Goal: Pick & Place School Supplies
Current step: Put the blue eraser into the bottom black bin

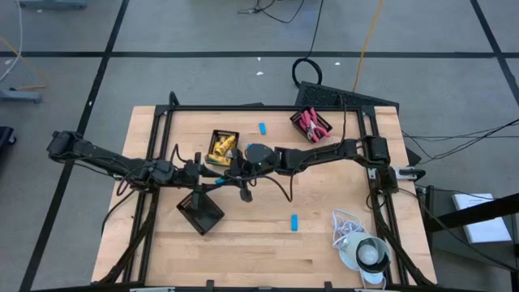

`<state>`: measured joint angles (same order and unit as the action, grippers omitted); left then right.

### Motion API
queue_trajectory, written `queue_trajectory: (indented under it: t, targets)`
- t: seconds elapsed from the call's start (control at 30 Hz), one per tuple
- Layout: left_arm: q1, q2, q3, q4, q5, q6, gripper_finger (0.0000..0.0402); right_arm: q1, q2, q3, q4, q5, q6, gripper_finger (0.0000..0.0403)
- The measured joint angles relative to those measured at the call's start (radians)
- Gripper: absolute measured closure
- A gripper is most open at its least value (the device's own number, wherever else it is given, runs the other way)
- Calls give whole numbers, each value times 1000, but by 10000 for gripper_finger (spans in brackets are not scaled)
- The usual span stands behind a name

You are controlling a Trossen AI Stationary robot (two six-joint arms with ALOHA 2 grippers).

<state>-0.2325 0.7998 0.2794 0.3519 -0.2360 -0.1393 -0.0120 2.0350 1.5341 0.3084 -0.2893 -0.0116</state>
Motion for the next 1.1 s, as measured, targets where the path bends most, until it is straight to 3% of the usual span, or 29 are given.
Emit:
queue_trajectory:
  t: [0.17, 0.63, 0.8, 0.9, 1.1]
  targets:
    - [0, 0, 0, 0, -10, 8, 318, -1, -1, 0, -9, 4, -2, 377]
    - [0, 0, -1, 16, -20, 60, 319, -1, -3, 0, -7, 6, -8, 377]
    - [0, -1, -1, 15, -23, 66, 319, 1, -3, -1, -14, 26, -31, 323]
    - [-8, -1, -1, 28, -24, 79, 381, 2, -1, -2, -21, 20, -43, 296]
    - [-26, -1, 1, 26, -40, 85, 390, 2, 1, -1, -27, 24, -53, 274]
